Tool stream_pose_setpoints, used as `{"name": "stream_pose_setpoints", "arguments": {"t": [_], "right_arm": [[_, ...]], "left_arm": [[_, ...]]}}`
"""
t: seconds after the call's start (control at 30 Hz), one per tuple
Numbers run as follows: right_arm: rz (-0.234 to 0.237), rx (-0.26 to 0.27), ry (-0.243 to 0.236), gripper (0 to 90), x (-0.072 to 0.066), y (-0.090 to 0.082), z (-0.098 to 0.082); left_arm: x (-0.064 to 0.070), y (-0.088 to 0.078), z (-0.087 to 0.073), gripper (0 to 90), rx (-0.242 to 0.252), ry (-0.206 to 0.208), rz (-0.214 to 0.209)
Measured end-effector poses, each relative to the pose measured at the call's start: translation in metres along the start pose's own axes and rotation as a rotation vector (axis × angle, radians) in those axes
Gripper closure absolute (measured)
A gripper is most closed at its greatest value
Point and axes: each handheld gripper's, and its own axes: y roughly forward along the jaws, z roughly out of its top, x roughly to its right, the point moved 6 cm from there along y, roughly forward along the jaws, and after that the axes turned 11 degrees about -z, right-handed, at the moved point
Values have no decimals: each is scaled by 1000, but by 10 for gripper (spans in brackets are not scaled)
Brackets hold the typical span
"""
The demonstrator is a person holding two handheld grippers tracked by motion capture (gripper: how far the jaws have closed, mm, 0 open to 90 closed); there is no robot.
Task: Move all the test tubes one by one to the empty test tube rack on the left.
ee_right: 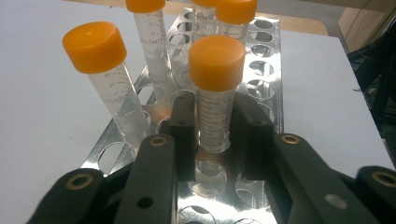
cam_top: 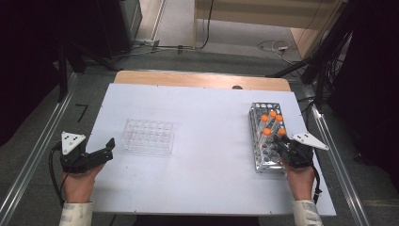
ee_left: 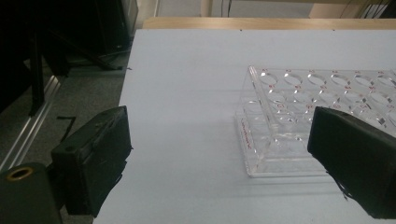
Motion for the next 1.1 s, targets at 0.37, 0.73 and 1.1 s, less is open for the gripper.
{"name": "stream_pose_setpoints", "arguments": {"t": [0.37, 0.73, 1.1], "right_arm": [[-2, 51, 28, 714, 3, -12, 12], [4, 135, 44, 715, 7, -37, 32], [49, 158, 19, 718, -4, -70, 46]], "left_arm": [[2, 0, 1, 65, 1, 4, -1], [4, 0, 2, 65, 0, 5, -4], [7, -5, 6, 65, 16, 2, -6]]}}
